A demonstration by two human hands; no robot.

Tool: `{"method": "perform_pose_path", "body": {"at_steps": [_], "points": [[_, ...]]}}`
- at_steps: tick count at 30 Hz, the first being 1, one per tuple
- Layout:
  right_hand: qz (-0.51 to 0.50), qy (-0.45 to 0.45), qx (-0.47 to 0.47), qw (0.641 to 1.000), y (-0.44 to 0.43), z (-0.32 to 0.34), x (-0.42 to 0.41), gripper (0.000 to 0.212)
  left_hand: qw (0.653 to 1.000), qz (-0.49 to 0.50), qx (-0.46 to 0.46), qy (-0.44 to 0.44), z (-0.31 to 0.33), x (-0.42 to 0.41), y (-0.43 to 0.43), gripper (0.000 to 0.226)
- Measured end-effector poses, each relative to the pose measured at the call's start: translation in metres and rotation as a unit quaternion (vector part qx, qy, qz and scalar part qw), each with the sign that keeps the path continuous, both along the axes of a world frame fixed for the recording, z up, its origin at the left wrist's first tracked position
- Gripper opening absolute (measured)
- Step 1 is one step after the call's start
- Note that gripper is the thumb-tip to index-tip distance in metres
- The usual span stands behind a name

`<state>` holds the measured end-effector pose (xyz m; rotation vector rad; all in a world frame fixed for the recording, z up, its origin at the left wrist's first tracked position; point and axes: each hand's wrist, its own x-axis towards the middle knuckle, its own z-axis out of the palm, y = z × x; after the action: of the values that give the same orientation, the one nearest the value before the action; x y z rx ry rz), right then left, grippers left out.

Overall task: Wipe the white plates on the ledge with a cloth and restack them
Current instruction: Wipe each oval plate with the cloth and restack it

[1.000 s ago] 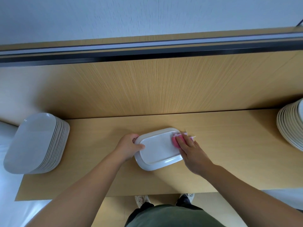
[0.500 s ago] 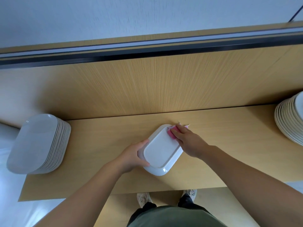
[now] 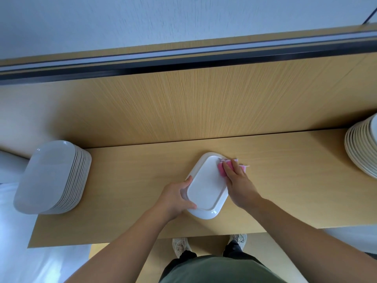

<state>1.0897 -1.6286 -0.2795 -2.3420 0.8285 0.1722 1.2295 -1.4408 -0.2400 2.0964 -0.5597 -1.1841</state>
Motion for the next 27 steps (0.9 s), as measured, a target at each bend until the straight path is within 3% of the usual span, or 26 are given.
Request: {"method": "perform_pose_path", "body": {"at_steps": [3,7,12,17,27], "points": [[-0.028,0.016,0.023,0.999,0.016,-0.001,-0.009,0.054,1.0,0.01,-0.001,-0.012,-0.002,-0.006,-0.003,0.093],[0.033,0.037,0.014,0.999,0.031,-0.005,-0.016,0.055,0.999,0.019,-0.017,-0.034,-0.002,-0.014,-0.007,0.089],[0.031,0.025,0.018,0.999,0.021,0.004,-0.013,0.051,0.999,-0.005,-0.013,-0.033,-0.003,-0.013,-0.001,0.082],[0.06,0.003,0.01,0.998,0.017,0.003,-0.008,0.049,1.0,-0.02,-0.021,0.0,-0.001,-0.016,-0.005,0.103],[0.049,0.03,0.049,0.997,0.053,0.013,-0.041,0.055,1.0,0.001,0.002,0.01,-0.008,-0.015,-0.008,0.105]]}}
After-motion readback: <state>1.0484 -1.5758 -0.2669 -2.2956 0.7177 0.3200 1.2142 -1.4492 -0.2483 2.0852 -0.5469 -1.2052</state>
